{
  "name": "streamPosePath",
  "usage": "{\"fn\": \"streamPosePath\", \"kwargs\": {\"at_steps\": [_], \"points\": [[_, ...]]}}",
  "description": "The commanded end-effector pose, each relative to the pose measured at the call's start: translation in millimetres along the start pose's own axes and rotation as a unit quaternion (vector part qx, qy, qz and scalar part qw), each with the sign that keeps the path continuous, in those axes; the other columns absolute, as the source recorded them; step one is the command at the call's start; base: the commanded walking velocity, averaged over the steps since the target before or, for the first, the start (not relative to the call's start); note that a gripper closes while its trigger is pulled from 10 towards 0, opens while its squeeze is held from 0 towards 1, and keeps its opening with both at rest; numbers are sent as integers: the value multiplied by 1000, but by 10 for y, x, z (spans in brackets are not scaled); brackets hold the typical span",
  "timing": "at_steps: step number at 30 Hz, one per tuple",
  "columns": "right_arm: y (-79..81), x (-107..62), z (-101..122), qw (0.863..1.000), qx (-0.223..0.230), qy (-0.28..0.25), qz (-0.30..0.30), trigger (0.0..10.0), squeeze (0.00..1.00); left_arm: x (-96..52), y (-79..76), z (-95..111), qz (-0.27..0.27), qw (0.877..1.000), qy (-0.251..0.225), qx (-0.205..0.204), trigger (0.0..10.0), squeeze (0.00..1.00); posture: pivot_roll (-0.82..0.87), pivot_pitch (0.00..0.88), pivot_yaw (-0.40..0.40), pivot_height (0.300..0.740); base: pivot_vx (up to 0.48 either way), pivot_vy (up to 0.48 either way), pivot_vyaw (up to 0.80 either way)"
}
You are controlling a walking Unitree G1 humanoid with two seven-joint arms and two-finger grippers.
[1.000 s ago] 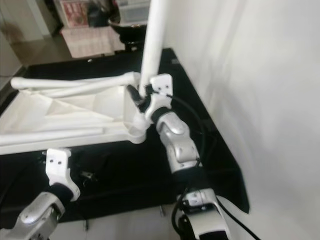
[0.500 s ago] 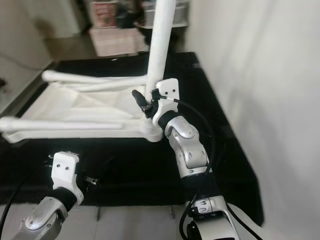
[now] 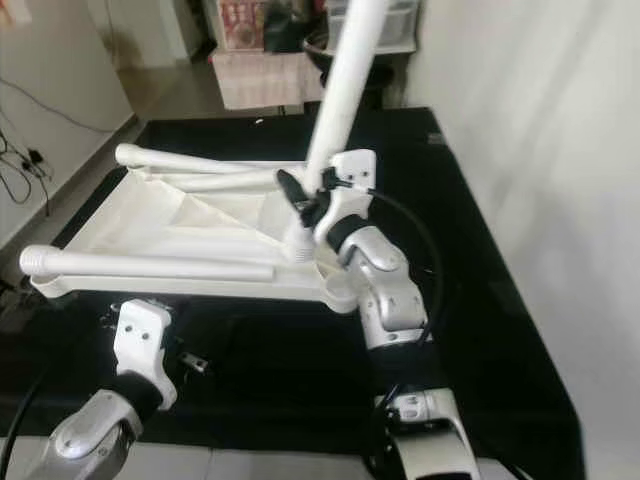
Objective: Building children table
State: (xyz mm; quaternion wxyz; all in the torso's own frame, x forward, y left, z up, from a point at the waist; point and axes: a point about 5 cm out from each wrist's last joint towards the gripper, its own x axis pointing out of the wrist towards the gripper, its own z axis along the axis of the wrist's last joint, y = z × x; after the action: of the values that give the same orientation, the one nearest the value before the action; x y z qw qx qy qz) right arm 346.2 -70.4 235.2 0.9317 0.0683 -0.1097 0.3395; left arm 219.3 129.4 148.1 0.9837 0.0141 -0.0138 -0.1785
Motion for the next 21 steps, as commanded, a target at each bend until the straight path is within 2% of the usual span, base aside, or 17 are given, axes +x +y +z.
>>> {"fn": "streamPosePath", "kwargs": {"at_steps": [1, 4, 6, 7, 8, 9, 10, 14, 15, 18, 21], "points": [[-47, -64, 47, 1000, 6, -9, 6, 10000, 0, -1, -85, -11, -28, 1000, 5, 12, 10000, 0, -13, 85, 57, 740, 0, 0, 0], [-38, -70, 51, 1000, 8, -10, 13, 10000, 0, -4, -104, -18, -35, 999, 10, 16, 10000, 0, -12, 86, 58, 740, 0, 0, 0], [14, -117, 76, 998, 16, -11, 63, 10000, 0, -26, -151, -33, -54, 998, 19, 33, 10000, 0, -12, 89, 61, 740, 0, 0, 0], [14, -117, 76, 998, 16, -11, 63, 10000, 0, -26, -151, -33, -54, 998, 19, 33, 10000, 0, -12, 89, 61, 740, 0, 0, 0], [62, -208, 111, 992, 13, -11, 129, 10000, 0, -52, -175, -46, -61, 997, 26, 43, 10000, 0, -13, 92, 60, 740, 0, 0, 0], [76, -257, 120, 987, 2, -5, 162, 10000, 0, -63, -177, -53, -62, 997, 30, 45, 10000, 0, -13, 94, 60, 740, 0, 0, 0], [76, -257, 120, 987, 2, -5, 162, 10000, 0, -63, -177, -53, -62, 997, 30, 45, 10000, 0, -13, 94, 60, 740, 0, 0, 0], [85, -362, 110, 971, -19, 28, 235, 10000, 0, -91, -206, -70, -73, 995, 38, 50, 10000, 0, -11, 98, 56, 740, 0, 0, 0], [85, -362, 110, 971, -19, 28, 235, 10000, 0, -91, -206, -70, -73, 995, 38, 50, 10000, 0, -11, 98, 56, 740, 0, 0, 0], [-3, -478, 104, 958, -31, 59, 280, 10000, 0, -174, -272, -82, -101, 994, 48, 20, 10000, 0, -9, 101, 51, 740, 0, 0, 0], [-109, -518, 112, 957, -31, 71, 278, 10000, 0, -237, -327, -82, -128, 990, 54, 12, 10000, 0, -6, 103, 48, 740, 0, 0, 0]]}}
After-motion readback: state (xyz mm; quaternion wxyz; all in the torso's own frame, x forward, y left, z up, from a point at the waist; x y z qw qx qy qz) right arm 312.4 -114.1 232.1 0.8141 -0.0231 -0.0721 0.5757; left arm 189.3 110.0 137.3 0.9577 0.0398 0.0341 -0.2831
